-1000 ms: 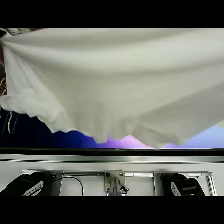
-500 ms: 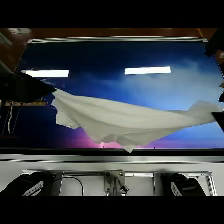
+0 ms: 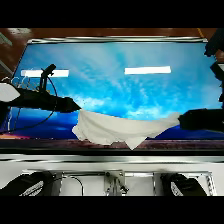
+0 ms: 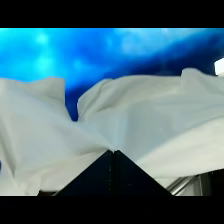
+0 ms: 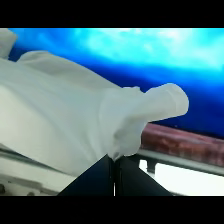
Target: Fold the shirts.
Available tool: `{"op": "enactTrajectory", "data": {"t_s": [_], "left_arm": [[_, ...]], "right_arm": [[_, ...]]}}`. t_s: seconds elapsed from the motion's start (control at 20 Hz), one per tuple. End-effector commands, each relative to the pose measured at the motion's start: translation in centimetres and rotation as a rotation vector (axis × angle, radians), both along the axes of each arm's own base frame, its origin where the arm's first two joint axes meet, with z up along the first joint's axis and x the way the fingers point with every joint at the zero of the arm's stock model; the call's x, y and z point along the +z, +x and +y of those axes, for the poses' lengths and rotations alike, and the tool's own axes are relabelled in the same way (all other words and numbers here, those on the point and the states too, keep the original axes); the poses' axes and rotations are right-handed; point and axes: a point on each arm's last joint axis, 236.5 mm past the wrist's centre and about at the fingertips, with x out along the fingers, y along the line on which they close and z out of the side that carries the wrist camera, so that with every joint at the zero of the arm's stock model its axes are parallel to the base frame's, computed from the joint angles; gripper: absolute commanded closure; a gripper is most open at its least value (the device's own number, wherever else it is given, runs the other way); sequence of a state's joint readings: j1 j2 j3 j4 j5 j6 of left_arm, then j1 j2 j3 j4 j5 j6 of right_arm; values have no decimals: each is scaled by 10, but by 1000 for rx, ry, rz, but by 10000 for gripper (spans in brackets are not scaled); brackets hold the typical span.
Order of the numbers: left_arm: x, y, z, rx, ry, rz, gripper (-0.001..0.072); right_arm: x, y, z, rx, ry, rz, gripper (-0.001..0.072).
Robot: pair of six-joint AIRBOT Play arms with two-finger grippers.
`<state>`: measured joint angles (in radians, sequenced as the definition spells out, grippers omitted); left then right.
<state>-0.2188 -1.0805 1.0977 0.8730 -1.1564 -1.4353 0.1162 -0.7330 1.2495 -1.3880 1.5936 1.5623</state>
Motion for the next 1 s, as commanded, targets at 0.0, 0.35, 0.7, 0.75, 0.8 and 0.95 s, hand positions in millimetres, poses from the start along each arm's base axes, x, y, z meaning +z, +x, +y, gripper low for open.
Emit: {"op": "enactTrajectory", "data": {"t_s": [0.0, 0.35, 0.7, 0.75, 0.8, 0.95], "left_arm": [[-10, 61, -14, 151, -141, -69, 670], [-89, 84, -23, 235, -152, 132, 499], [-53, 57, 45, 146, -212, 344, 93], [-41, 56, 62, 166, -225, 350, 96], [-33, 49, 73, 172, -217, 350, 98], [-53, 6, 92, 178, -18, 373, 96]], "right_arm": [[-8, 70, 11, -115, 102, -110, 651], [-50, 135, 43, -208, 277, -33, 651], [-62, 130, 60, -162, 320, 43, 651], [-64, 125, 60, -145, 307, 55, 651], [-66, 120, 59, -129, 291, 73, 651], [-74, 107, 56, -84, 247, 117, 651]]}}
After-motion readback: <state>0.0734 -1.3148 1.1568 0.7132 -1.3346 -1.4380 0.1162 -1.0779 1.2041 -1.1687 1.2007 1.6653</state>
